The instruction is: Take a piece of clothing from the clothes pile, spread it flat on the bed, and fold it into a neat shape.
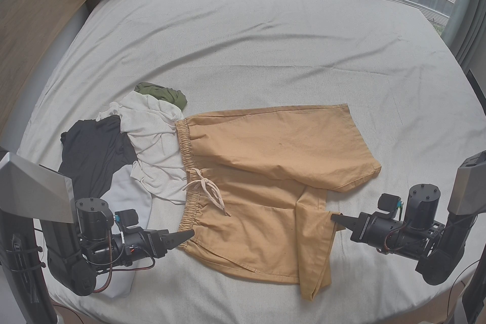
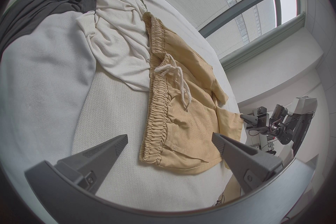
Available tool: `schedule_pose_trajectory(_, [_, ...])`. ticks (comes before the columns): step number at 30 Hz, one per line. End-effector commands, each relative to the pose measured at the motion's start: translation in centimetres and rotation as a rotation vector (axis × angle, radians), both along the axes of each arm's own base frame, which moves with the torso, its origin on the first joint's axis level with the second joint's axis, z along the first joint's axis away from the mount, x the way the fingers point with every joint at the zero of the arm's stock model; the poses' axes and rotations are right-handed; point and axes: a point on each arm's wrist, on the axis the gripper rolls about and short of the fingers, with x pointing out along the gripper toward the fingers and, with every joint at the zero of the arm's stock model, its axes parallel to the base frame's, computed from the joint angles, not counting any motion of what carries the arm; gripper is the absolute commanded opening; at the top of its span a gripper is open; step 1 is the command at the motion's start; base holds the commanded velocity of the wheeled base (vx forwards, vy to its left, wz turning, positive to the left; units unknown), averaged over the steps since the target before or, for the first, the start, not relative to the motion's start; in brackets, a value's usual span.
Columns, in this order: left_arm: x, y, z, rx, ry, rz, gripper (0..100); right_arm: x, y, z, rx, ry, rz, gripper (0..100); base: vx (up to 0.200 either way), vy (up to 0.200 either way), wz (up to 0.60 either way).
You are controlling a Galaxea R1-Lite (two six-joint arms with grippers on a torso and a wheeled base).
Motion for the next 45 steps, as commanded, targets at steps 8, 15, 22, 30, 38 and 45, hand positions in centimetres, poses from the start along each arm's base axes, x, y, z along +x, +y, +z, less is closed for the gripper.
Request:
schedule_pose_trajectory(8, [0.0,0.0,-0.1,-0.001,0.004,0.0,100,1.6,-2.4,1.3,0.015,-0.057,-0.107,0,0.0,0.0,0.0])
schedule_pose_trajectory(15, [0.0,0.0,-0.2,0.0,0.007,0.0,100,2.5,-3.7,1.6,0.011,-0.061,-0.161,0,0.0,0.0,0.0])
schedule_pose_trajectory(22, [0.0,0.0,-0.2,0.0,0.01,-0.002,100,3.3,-5.3,1.7,-0.015,-0.09,-0.214,0,0.0,0.0,0.0])
schedule_pose_trajectory(30, [0.0,-0.1,-0.3,0.001,0.013,-0.003,100,3.9,-6.7,1.7,-0.024,-0.105,-0.261,0,0.0,0.0,0.0])
schedule_pose_trajectory(38, [0.0,-0.1,-0.3,0.001,0.013,-0.003,100,4.7,-7.7,1.0,-0.05,-0.108,-0.293,0,0.0,0.0,0.0])
schedule_pose_trajectory(45, [0.0,-0.1,-0.4,0.001,0.014,-0.003,100,5.1,-8.3,0.6,-0.066,-0.109,-0.308,0,0.0,0.0,0.0])
